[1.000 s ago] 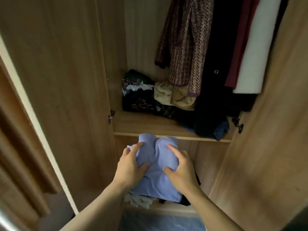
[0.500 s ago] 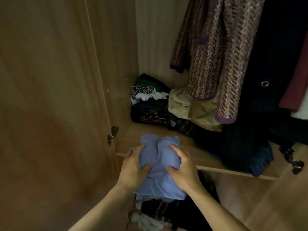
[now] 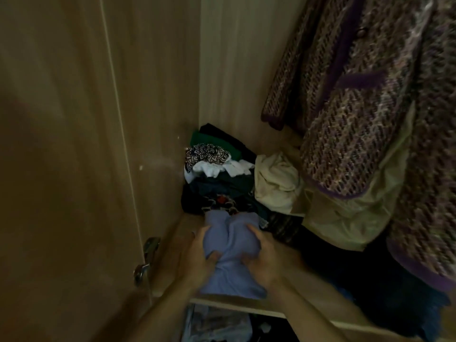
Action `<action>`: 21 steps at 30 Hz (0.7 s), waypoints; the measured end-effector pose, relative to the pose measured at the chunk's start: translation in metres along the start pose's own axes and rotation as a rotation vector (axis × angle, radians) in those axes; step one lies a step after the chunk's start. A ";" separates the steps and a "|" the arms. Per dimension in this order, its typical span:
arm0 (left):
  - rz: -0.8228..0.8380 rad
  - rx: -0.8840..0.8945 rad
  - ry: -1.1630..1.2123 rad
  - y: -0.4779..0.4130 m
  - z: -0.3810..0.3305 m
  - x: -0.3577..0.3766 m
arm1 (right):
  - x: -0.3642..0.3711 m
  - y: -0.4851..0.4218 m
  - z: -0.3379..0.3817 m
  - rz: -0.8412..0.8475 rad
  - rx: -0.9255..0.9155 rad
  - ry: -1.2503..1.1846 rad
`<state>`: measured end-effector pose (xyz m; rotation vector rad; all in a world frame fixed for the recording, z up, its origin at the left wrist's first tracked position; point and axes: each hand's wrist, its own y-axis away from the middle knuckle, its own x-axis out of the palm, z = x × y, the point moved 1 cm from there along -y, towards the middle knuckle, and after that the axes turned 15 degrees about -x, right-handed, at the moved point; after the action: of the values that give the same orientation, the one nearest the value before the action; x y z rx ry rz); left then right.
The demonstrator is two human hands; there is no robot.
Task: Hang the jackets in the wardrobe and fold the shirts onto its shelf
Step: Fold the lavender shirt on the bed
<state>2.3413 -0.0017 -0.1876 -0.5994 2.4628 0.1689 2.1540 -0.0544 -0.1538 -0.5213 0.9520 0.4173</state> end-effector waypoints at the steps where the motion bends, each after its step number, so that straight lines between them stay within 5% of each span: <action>1: -0.004 0.000 -0.002 -0.010 0.005 0.002 | 0.010 -0.008 -0.004 0.018 0.017 -0.031; 6: -0.016 -0.205 -0.504 -0.039 0.028 0.010 | 0.069 -0.024 -0.035 0.083 0.134 0.025; 11: -0.035 0.097 -0.680 -0.049 0.026 0.039 | 0.094 -0.035 -0.027 -0.015 -0.069 0.181; 13: 0.061 0.134 -0.767 -0.057 0.036 0.054 | 0.116 -0.040 -0.040 0.095 -0.077 0.200; 21: 0.108 0.093 -0.587 -0.082 0.106 0.088 | 0.160 -0.039 -0.074 0.085 -0.119 0.151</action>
<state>2.3703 -0.0813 -0.3240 -0.3161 1.9193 0.2344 2.2094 -0.1118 -0.3158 -0.6289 1.1016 0.5190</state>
